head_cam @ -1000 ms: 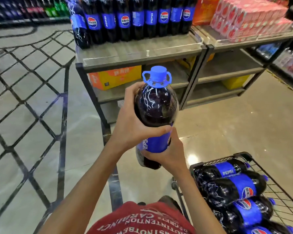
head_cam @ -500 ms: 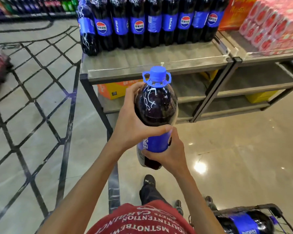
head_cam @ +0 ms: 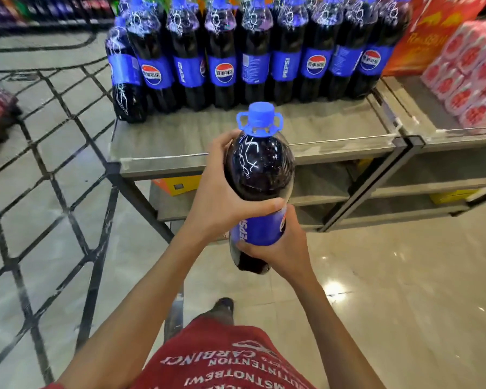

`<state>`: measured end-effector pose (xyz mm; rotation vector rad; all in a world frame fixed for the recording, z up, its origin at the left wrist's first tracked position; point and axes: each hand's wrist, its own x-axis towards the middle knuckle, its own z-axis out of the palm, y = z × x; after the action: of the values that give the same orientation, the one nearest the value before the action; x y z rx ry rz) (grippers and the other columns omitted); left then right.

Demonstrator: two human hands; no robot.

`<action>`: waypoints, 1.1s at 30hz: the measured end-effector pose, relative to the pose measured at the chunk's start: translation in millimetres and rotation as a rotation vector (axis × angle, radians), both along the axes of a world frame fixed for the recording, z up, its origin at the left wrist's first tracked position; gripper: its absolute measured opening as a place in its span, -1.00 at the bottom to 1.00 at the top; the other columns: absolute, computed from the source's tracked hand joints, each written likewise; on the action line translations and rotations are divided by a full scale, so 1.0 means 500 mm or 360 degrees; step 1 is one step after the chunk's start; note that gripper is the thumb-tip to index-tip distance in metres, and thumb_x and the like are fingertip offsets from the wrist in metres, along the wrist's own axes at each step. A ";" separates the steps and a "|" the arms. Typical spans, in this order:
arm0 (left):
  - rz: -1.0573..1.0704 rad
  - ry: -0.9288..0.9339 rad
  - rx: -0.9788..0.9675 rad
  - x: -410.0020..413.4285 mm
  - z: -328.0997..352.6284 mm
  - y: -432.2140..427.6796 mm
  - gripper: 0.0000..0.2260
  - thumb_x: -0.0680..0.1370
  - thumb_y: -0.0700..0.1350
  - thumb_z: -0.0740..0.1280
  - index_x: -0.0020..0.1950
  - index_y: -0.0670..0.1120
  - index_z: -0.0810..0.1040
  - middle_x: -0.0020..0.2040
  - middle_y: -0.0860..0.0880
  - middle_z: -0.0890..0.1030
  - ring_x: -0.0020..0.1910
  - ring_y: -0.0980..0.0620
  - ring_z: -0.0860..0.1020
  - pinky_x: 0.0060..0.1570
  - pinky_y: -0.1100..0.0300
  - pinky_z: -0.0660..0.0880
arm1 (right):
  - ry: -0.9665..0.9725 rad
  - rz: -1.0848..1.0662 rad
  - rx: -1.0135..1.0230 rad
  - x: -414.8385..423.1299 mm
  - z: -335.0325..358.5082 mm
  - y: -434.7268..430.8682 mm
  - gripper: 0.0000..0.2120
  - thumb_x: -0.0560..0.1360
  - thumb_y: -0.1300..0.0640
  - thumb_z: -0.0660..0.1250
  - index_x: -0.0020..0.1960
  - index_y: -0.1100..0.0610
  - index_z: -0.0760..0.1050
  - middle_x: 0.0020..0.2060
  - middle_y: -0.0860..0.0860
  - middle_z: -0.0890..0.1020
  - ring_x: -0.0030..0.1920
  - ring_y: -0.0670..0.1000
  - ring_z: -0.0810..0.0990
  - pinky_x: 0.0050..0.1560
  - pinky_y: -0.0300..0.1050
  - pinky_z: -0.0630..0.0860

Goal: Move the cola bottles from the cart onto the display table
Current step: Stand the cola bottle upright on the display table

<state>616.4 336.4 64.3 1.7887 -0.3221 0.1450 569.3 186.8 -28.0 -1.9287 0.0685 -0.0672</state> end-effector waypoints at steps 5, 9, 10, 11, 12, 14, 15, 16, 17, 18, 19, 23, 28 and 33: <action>-0.0029 -0.0013 0.0014 0.135 -0.012 -0.059 -0.05 0.18 -0.21 0.72 0.41 0.04 0.24 0.33 0.15 0.43 0.32 0.19 0.48 0.24 0.37 0.41 | 0.0033 -0.0030 -0.0003 0.129 -0.008 -0.057 -0.21 0.10 -0.22 0.67 0.19 -0.29 0.31 0.06 -0.38 0.56 0.10 -0.19 0.60 0.02 -0.11 0.66; -0.0076 -0.0065 0.0022 0.263 -0.022 -0.114 -0.05 0.18 -0.21 0.72 0.42 -0.02 0.26 0.34 0.08 0.44 0.33 0.18 0.47 0.29 0.35 0.38 | 0.0025 -0.0086 0.0006 0.244 -0.013 -0.111 -0.22 0.11 -0.17 0.69 0.19 -0.19 0.35 0.03 -0.32 0.58 0.06 -0.15 0.62 -0.01 0.00 0.67; -0.0092 -0.0068 0.0022 0.297 -0.022 -0.129 -0.05 0.17 -0.21 0.73 0.42 -0.03 0.26 0.33 0.09 0.45 0.33 0.18 0.48 0.30 0.32 0.39 | 0.0030 -0.0105 0.0007 0.274 -0.013 -0.127 -0.24 0.11 -0.13 0.70 0.16 -0.19 0.35 0.02 -0.31 0.59 0.04 -0.14 0.63 -0.02 0.02 0.67; -0.0109 -0.0070 0.0017 0.331 -0.023 -0.145 -0.03 0.16 -0.18 0.73 0.43 -0.04 0.26 0.33 0.09 0.46 0.33 0.16 0.48 0.32 0.28 0.40 | 0.0041 -0.0121 0.0007 0.305 -0.012 -0.143 -0.26 0.11 -0.09 0.71 0.14 -0.18 0.36 0.00 -0.30 0.59 0.02 -0.13 0.63 -0.03 0.04 0.67; -0.0125 -0.0067 0.0005 0.365 -0.023 -0.162 -0.03 0.15 -0.15 0.73 0.43 -0.03 0.26 0.33 0.10 0.46 0.34 0.14 0.48 0.33 0.25 0.40 | 0.0054 -0.0133 0.0005 0.336 -0.011 -0.160 -0.27 0.11 -0.07 0.72 0.13 -0.17 0.37 0.00 -0.29 0.59 0.01 -0.14 0.63 -0.04 0.04 0.66; -0.0148 -0.0044 -0.0012 0.431 -0.022 -0.198 -0.05 0.16 -0.11 0.70 0.42 -0.01 0.26 0.32 0.15 0.46 0.34 0.17 0.48 0.32 0.30 0.39 | 0.0079 -0.0168 -0.0001 0.397 -0.005 -0.194 -0.26 0.08 -0.13 0.70 0.12 -0.17 0.37 -0.01 -0.30 0.60 0.01 -0.15 0.63 -0.02 0.03 0.66; -0.0159 -0.0041 -0.0015 0.462 -0.021 -0.215 -0.05 0.16 -0.10 0.70 0.42 0.00 0.26 0.32 0.17 0.45 0.33 0.21 0.47 0.31 0.35 0.37 | 0.0087 -0.0188 -0.0008 0.427 -0.004 -0.211 -0.25 0.06 -0.19 0.68 0.12 -0.18 0.37 -0.01 -0.29 0.61 0.02 -0.15 0.63 -0.01 0.03 0.66; -0.0174 -0.0042 -0.0015 0.493 -0.021 -0.233 -0.05 0.16 -0.09 0.70 0.41 0.01 0.25 0.32 0.17 0.45 0.33 0.24 0.46 0.30 0.38 0.35 | 0.0088 -0.0204 -0.0007 0.456 -0.003 -0.228 -0.24 0.05 -0.22 0.65 0.13 -0.18 0.37 -0.01 -0.26 0.61 0.02 -0.14 0.63 0.00 0.05 0.65; -0.0194 -0.0045 -0.0016 0.523 -0.019 -0.251 -0.05 0.16 -0.09 0.70 0.42 0.00 0.25 0.32 0.15 0.44 0.33 0.25 0.45 0.30 0.39 0.33 | 0.0080 -0.0216 -0.0001 0.483 -0.003 -0.244 -0.23 0.04 -0.24 0.64 0.13 -0.17 0.36 -0.01 -0.23 0.62 0.02 -0.13 0.63 0.01 0.07 0.65; -0.0215 -0.0048 -0.0017 0.551 -0.018 -0.270 -0.05 0.16 -0.09 0.70 0.42 -0.02 0.25 0.33 0.12 0.44 0.33 0.24 0.45 0.31 0.38 0.33 | 0.0070 -0.0227 0.0008 0.507 -0.002 -0.260 -0.23 0.04 -0.24 0.64 0.13 -0.17 0.36 -0.01 -0.21 0.62 0.02 -0.12 0.63 0.01 0.10 0.64; -0.0237 -0.0048 -0.0014 0.576 -0.017 -0.288 -0.05 0.16 -0.09 0.70 0.42 -0.02 0.25 0.33 0.09 0.44 0.34 0.22 0.45 0.32 0.37 0.33 | 0.0067 -0.0243 0.0015 0.528 -0.001 -0.276 -0.24 0.04 -0.24 0.64 0.12 -0.18 0.35 -0.01 -0.21 0.62 0.02 -0.10 0.64 0.01 0.11 0.64; -0.0312 -0.0036 -0.0015 0.660 -0.010 -0.365 -0.04 0.14 -0.02 0.70 0.41 0.04 0.24 0.35 0.11 0.44 0.35 0.21 0.45 0.33 0.35 0.34 | 0.0071 -0.0313 0.0039 0.598 0.003 -0.343 -0.25 0.04 -0.24 0.65 0.10 -0.22 0.33 -0.03 -0.23 0.61 0.00 -0.10 0.64 0.00 0.11 0.64; -0.0314 -0.0069 -0.0001 0.742 -0.012 -0.464 -0.06 0.15 -0.05 0.70 0.41 0.00 0.27 0.29 0.26 0.45 0.33 0.15 0.48 0.34 0.24 0.39 | 0.0015 -0.0332 0.0029 0.677 0.004 -0.440 -0.24 0.10 -0.08 0.73 0.14 -0.20 0.36 0.01 -0.24 0.61 0.03 -0.21 0.60 -0.06 -0.31 0.57; -0.0291 -0.0074 -0.0024 0.817 -0.022 -0.575 -0.08 0.16 -0.09 0.70 0.39 0.02 0.26 0.29 0.20 0.45 0.31 0.22 0.47 0.29 0.35 0.36 | 0.0017 -0.0305 0.0011 0.764 -0.011 -0.553 -0.22 0.04 -0.22 0.66 0.16 -0.18 0.38 0.03 -0.17 0.63 0.04 -0.12 0.63 0.04 0.05 0.63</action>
<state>1025.0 48.6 53.3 1.7332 -0.5143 0.0593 951.2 -89.7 -33.3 -1.9113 0.2605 -0.1845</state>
